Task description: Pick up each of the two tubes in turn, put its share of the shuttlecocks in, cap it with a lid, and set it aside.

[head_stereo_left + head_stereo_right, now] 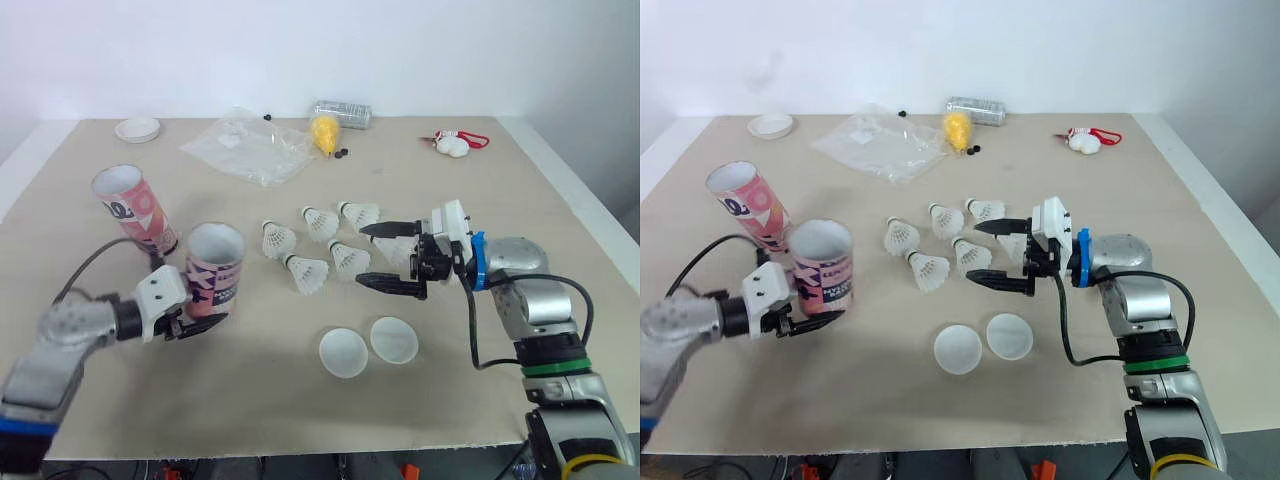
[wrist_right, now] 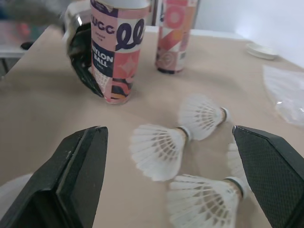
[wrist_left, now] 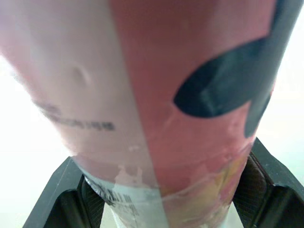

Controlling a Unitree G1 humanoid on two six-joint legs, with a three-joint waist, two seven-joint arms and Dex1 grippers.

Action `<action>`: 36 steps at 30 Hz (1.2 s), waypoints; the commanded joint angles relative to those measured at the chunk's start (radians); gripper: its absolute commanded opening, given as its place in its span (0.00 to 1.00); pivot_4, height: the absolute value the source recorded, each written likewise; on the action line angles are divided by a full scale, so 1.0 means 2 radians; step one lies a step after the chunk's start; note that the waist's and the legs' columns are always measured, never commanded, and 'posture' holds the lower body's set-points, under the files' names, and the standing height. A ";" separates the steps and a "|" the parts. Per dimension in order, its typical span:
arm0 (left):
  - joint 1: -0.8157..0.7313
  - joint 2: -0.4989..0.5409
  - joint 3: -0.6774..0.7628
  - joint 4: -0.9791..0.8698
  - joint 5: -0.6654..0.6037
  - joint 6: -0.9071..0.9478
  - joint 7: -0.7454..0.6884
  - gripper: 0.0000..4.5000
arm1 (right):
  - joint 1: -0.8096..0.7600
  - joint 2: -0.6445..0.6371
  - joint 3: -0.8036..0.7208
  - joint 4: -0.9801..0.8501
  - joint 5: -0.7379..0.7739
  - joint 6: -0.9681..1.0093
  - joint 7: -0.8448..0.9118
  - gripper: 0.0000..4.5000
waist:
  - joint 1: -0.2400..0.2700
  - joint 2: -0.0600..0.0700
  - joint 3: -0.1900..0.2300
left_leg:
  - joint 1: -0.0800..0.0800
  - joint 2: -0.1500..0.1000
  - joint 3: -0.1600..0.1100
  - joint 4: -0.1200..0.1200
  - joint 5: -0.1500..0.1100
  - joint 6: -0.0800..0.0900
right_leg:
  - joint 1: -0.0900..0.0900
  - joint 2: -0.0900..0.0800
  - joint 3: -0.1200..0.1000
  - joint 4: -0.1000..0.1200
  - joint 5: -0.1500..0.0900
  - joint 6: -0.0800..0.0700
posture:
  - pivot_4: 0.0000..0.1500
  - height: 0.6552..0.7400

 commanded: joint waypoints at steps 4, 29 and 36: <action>-0.124 0.027 -0.078 0.074 0.023 -0.012 -0.138 0.68 | 0.018 -0.002 -0.014 -0.051 0.011 0.009 -0.025 1.00 | -0.004 0.000 0.000 | 0.000 0.000 0.001 0.000 0.000 0.000 | 0.000 0.000 0.001 0.000 0.000 0.000 | 1.00 1.00; -0.238 0.003 -0.159 0.146 0.112 -0.053 -0.218 0.68 | 0.060 -0.005 0.021 -0.163 -0.048 0.037 -0.138 1.00 | -0.001 0.000 0.000 | -0.001 0.000 0.000 0.001 -0.001 0.001 | 0.000 0.001 0.000 0.001 -0.001 0.000 | 1.00 1.00; -0.224 0.020 -0.134 0.133 0.078 -0.011 -0.233 0.68 | -0.021 -0.001 0.094 -0.114 -0.139 0.001 -0.140 1.00 | -0.006 0.001 0.000 | 0.000 0.001 0.000 0.001 -0.001 0.001 | -0.001 0.002 0.000 0.002 -0.001 -0.001 | 1.00 1.00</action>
